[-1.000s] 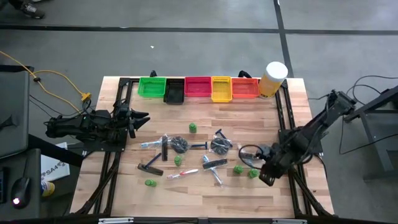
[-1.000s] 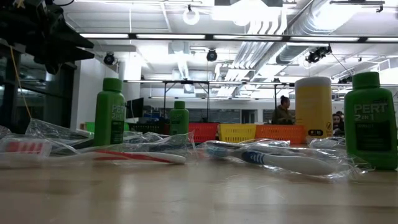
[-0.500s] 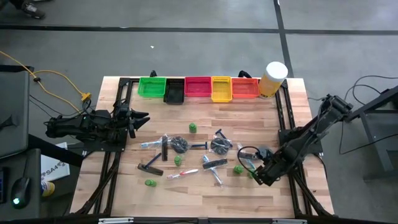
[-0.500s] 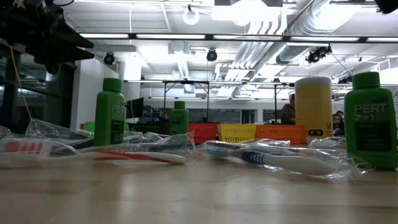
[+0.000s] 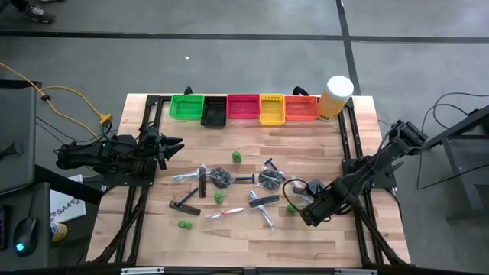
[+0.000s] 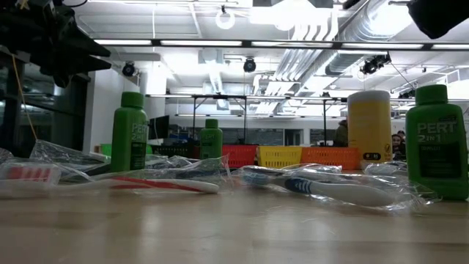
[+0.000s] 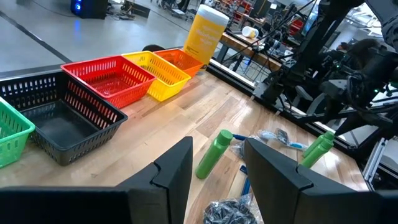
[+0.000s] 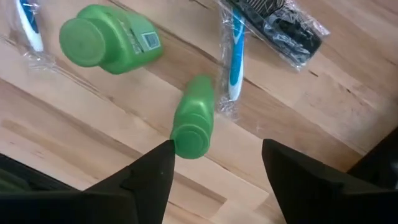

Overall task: Pick & Place Travel size toiletries
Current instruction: Put the green shampoo bottle into the orange basket

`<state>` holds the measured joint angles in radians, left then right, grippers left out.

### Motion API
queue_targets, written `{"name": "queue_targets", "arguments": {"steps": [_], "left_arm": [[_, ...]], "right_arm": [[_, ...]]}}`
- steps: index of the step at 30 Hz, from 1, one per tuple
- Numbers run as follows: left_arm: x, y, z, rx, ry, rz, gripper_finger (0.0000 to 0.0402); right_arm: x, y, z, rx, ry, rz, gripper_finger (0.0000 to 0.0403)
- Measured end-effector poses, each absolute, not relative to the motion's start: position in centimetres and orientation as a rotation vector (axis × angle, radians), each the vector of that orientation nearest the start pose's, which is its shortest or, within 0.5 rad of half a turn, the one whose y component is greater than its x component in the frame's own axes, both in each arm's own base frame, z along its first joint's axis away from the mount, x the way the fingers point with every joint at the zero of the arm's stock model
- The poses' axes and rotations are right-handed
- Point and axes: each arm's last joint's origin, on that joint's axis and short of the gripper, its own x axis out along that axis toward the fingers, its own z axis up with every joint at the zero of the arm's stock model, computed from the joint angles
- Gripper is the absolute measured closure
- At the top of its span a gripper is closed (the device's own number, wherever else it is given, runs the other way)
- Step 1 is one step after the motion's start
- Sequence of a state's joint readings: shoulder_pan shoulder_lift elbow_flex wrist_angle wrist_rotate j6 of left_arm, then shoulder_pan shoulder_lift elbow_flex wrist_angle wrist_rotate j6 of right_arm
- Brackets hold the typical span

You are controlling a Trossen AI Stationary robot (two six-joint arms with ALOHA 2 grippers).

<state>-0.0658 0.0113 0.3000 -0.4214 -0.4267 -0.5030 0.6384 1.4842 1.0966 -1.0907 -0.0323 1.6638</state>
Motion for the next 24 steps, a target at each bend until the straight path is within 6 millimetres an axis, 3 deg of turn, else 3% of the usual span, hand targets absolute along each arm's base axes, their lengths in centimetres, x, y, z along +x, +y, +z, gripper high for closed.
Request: {"name": "queue_targets", "arguments": {"steps": [9,24], "left_arm": [[6.8,0.8,22.1,-0.465,0.036,0.384,0.0254],[6.8,0.8,22.1,-0.464,0.036,0.385,0.0254]], "right_arm": [[21.1,15.6,23.0,0.867,1.342,-0.692,0.0168],[20.0,14.8,23.0,0.790,1.403,-0.812,0.0168]]}}
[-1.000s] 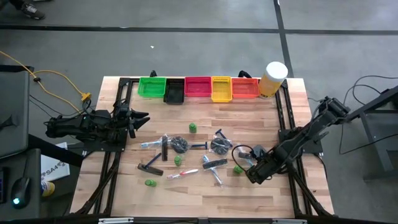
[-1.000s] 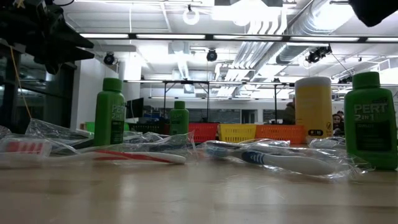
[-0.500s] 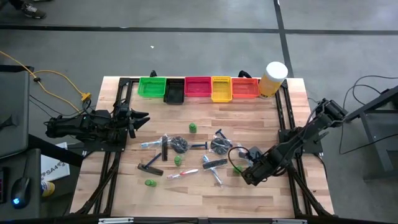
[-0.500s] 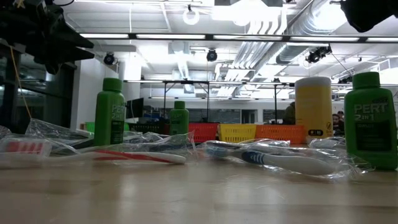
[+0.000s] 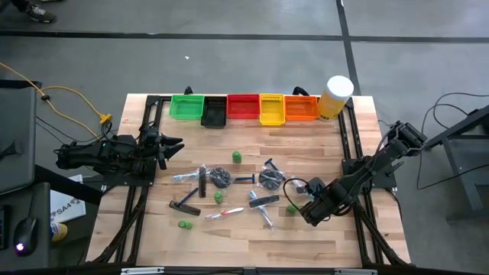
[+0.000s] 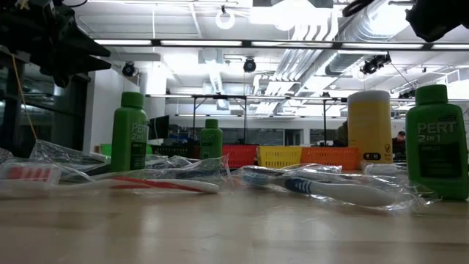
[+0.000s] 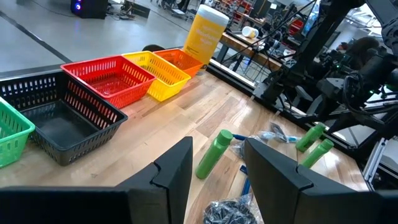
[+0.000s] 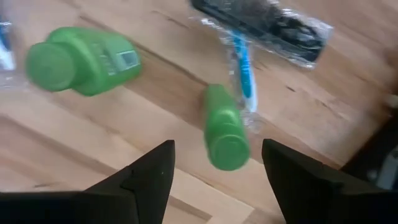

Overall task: Pick & Place Travel size toiletries
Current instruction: Put the green shampoo bottle into the orange basket

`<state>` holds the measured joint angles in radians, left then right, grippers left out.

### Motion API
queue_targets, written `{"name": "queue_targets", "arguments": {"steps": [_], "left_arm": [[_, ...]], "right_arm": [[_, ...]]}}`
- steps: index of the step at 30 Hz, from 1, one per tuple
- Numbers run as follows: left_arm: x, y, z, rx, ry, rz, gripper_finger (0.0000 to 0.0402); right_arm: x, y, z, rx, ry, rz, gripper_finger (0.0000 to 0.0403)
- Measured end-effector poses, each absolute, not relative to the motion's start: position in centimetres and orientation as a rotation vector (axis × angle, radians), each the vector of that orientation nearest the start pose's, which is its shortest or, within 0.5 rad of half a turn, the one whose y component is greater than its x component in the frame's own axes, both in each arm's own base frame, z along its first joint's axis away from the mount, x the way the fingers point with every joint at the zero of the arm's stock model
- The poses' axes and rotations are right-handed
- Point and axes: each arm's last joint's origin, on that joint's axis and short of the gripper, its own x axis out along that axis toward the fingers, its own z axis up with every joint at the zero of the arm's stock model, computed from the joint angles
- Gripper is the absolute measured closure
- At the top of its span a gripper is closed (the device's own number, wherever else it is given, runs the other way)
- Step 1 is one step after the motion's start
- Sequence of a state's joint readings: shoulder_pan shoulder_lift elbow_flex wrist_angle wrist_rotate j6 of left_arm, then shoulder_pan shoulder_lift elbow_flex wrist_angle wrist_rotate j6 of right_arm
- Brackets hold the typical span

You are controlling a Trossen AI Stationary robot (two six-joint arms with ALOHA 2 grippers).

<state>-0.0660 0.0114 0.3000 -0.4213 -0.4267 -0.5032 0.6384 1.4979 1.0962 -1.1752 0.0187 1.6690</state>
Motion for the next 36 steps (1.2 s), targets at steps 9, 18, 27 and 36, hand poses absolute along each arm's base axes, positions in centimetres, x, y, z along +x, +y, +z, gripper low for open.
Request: {"name": "queue_targets", "arguments": {"steps": [9,18,27,36], "left_arm": [[6.8,0.8,22.1,-0.464,0.036,0.384,0.0254],[6.8,0.8,22.1,-0.464,0.037,0.385,0.0254],[6.8,0.8,22.1,-0.464,0.037,0.385,0.0254],[6.8,0.8,22.1,-0.464,0.037,0.384,0.0254]], "right_arm": [[19.8,14.6,23.0,0.775,1.410,-0.834,0.0168],[19.4,14.7,21.5,0.772,1.425,-0.824,0.0173],[19.2,14.5,21.0,0.732,1.426,-0.821,0.0202],[19.2,14.5,21.0,0.731,1.426,-0.819,0.0258]]}}
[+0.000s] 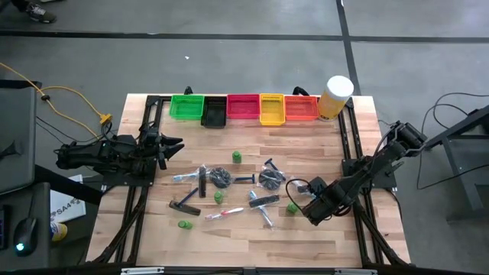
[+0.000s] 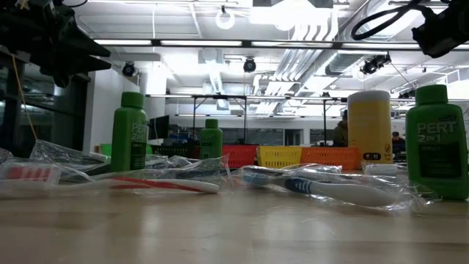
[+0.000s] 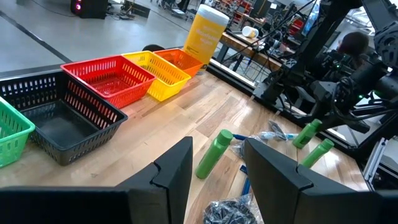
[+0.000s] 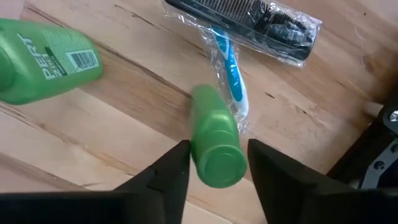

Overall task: Pick & Place Travel size toiletries
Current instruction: Put the green shampoo bottle into the orange basket

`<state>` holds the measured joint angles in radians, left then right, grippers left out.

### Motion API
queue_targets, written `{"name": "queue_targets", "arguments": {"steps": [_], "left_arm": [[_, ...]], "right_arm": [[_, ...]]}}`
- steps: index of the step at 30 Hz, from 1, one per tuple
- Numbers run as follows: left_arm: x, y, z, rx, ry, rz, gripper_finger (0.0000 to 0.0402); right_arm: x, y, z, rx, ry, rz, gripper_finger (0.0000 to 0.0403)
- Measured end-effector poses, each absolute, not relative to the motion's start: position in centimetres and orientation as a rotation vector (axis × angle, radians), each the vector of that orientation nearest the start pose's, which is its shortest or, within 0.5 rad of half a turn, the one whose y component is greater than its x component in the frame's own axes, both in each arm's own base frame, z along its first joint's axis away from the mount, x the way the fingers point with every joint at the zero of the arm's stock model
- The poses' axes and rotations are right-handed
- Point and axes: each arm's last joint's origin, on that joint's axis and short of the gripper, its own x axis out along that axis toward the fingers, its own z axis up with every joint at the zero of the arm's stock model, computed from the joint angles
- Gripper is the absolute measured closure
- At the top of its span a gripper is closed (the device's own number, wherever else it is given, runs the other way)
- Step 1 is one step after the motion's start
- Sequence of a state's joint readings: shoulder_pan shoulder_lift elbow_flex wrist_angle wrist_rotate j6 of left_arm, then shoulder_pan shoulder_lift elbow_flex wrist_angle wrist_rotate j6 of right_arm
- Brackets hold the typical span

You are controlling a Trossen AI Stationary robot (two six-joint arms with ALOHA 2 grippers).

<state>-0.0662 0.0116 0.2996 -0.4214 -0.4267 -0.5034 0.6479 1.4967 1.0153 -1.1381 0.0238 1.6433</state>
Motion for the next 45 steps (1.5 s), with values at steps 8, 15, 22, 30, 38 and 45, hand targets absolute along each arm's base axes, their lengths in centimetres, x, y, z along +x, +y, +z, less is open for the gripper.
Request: {"name": "queue_targets", "arguments": {"steps": [8,15,22,30,38,45], "left_arm": [[6.8,0.8,22.1,-0.464,0.037,0.385,0.0254],[6.8,0.8,22.1,-0.464,0.037,0.385,0.0254],[6.8,0.8,22.1,-0.464,0.037,0.385,0.0254],[6.8,0.8,22.1,-0.464,0.037,0.385,0.0254],[6.8,0.8,22.1,-0.464,0.037,0.385,0.0254],[6.8,0.8,22.1,-0.464,0.038,0.385,0.0254]], "right_arm": [[19.3,14.3,21.2,0.727,1.441,-0.789,0.0316],[19.0,13.0,25.5,0.711,1.414,-0.759,0.0316],[20.6,8.2,30.9,0.574,1.298,-0.799,0.0316],[23.6,-1.3,32.9,0.505,1.196,-0.763,0.0316],[23.1,-10.2,33.3,0.555,1.052,-0.867,0.0316],[23.4,-14.9,33.7,0.535,0.893,-0.795,0.0316]]}}
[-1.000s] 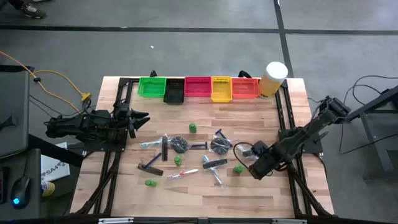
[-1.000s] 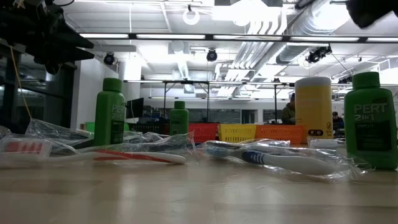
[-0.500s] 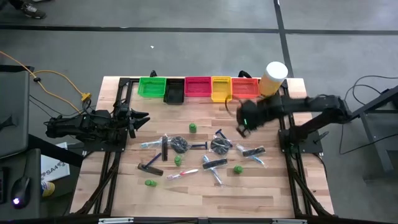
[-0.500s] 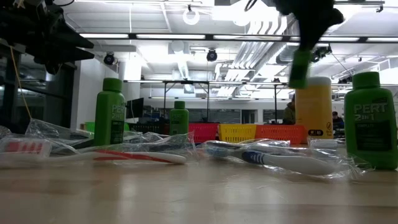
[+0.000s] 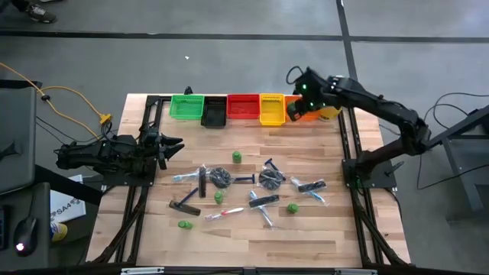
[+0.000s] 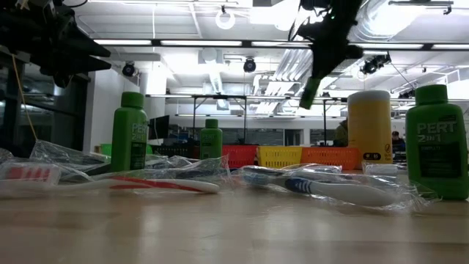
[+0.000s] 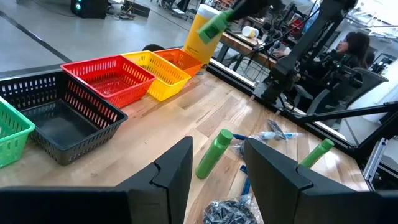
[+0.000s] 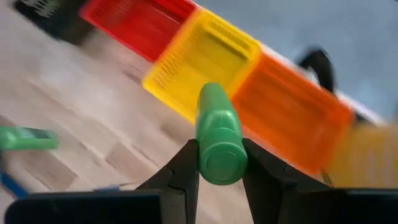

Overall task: Pick & Place Travel size toiletries
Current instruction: Put the green shampoo bottle into the orange basket

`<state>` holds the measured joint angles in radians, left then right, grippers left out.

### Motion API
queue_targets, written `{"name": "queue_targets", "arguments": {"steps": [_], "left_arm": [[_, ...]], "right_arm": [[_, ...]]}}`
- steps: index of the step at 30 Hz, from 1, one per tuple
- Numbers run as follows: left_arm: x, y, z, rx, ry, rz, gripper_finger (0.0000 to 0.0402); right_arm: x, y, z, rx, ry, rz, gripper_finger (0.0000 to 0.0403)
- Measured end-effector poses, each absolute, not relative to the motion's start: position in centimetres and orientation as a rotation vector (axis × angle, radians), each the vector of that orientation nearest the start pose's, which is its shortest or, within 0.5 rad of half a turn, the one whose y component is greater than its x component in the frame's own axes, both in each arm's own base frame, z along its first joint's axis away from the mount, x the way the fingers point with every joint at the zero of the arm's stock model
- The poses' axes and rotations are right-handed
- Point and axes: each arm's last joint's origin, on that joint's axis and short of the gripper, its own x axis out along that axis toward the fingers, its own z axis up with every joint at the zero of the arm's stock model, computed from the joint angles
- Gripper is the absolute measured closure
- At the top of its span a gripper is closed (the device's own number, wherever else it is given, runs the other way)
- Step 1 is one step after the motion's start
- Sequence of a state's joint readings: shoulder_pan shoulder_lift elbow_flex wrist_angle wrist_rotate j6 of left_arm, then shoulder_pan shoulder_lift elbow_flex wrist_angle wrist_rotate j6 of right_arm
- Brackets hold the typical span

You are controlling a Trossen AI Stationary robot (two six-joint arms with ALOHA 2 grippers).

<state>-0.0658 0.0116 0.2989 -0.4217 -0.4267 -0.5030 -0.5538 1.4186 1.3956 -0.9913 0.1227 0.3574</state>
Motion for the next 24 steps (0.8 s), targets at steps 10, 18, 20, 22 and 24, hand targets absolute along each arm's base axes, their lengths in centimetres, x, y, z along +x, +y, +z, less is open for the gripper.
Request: {"name": "queue_targets", "arguments": {"steps": [10,18,20,22,24], "left_arm": [[6.8,0.8,22.1,-0.464,0.037,0.385,0.0254],[6.8,0.8,22.1,-0.464,0.038,0.385,0.0254],[6.8,0.8,22.1,-0.464,0.037,0.385,0.0254],[6.8,0.8,22.1,-0.464,0.037,0.385,0.0254],[6.8,0.8,22.1,-0.464,0.038,0.385,0.0254]], "right_arm": [[25.8,-20.9,30.3,0.296,1.228,-0.772,0.0316],[27.5,-23.9,27.2,0.030,1.452,-0.603,0.0316],[27.3,-24.4,26.6,0.015,1.492,-0.581,0.0316],[27.0,-25.0,26.3,0.014,1.504,-0.562,0.0316],[26.8,-25.4,26.0,0.000,1.510,-0.531,0.0316]]}}
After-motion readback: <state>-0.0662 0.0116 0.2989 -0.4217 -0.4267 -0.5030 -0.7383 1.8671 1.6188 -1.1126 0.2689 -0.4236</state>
